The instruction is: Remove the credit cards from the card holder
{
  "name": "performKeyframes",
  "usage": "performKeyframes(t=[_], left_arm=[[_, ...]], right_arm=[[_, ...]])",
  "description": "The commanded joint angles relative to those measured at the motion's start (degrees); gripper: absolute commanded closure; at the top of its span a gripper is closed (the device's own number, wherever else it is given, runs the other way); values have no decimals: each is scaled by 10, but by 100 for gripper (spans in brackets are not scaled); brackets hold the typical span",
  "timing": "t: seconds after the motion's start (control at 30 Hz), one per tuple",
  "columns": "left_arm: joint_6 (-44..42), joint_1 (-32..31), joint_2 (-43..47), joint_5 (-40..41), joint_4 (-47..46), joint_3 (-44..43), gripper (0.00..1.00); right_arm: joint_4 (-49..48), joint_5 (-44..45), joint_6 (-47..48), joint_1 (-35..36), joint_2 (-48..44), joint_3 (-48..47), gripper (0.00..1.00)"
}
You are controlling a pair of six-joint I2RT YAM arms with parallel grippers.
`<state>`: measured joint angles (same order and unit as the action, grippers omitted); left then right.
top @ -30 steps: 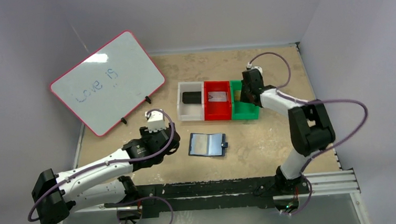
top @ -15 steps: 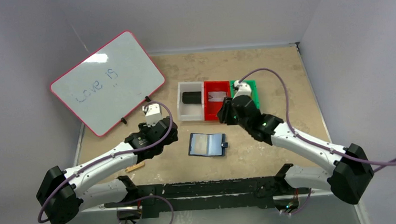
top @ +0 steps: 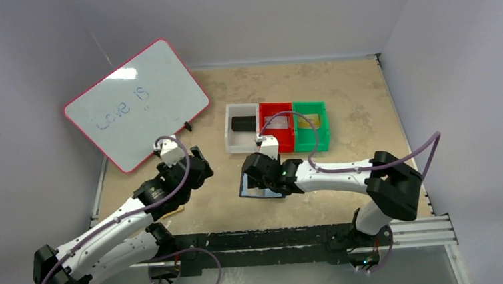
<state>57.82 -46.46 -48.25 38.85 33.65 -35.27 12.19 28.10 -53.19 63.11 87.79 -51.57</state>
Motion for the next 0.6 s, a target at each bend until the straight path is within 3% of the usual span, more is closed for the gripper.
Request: performKeyframes(t=[0.0,0.33,0.57], left_arm=[[22,3,28,34,22,-2,19],[13,3,9,29,30,-16,19],[8,3,5,19,25,-10,19]], right_arm=[[10,30,-32,6,33,-34,38],[42,27,-37,7,113,-88,37],[76,41,-57,9,143,-99,46]])
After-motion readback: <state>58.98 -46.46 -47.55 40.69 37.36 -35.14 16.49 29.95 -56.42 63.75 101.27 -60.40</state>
